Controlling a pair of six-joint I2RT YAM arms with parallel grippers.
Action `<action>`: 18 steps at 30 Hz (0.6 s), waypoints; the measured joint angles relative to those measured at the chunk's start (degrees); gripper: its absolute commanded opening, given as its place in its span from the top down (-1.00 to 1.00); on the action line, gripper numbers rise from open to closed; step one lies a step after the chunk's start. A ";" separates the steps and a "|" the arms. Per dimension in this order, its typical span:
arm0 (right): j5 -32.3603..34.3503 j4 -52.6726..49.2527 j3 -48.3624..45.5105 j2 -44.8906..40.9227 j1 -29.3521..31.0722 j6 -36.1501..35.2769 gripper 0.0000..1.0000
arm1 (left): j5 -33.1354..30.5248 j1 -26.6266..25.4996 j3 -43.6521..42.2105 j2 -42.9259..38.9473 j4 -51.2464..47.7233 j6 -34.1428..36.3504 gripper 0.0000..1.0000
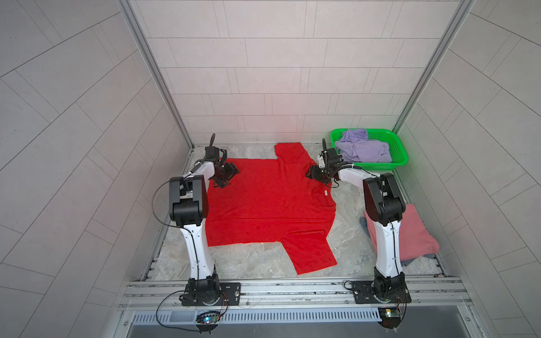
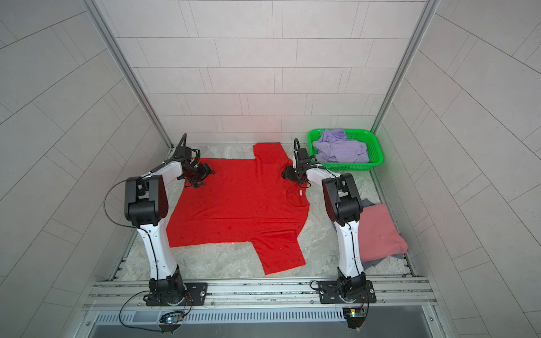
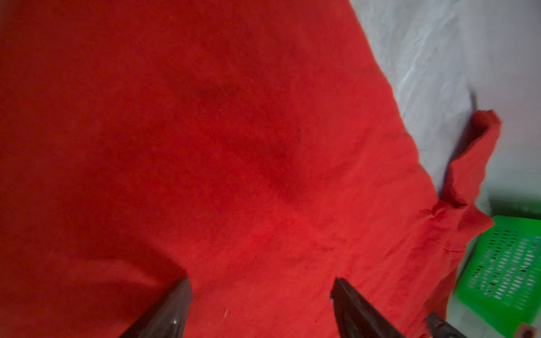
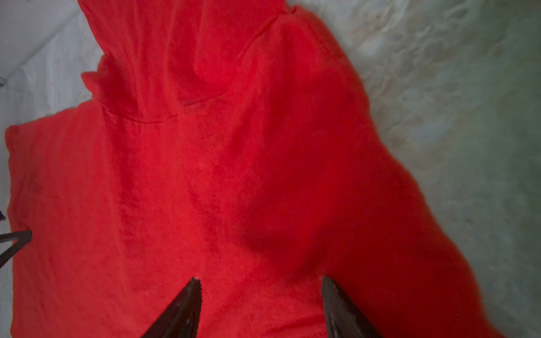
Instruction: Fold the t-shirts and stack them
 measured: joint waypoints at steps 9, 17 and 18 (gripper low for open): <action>-1.49 -16.06 -0.02 -3.69 -0.52 -8.63 -0.31 | -0.85 1.92 -7.93 -6.25 -2.36 -0.44 -0.63; 0.81 -15.32 6.91 -5.44 -0.46 -9.01 -0.32 | 0.11 2.03 0.26 -6.34 -8.24 1.75 -0.61; 1.84 -12.98 8.26 -5.31 -0.48 -8.68 -0.32 | 0.04 2.03 2.62 -6.23 -8.55 2.40 -0.61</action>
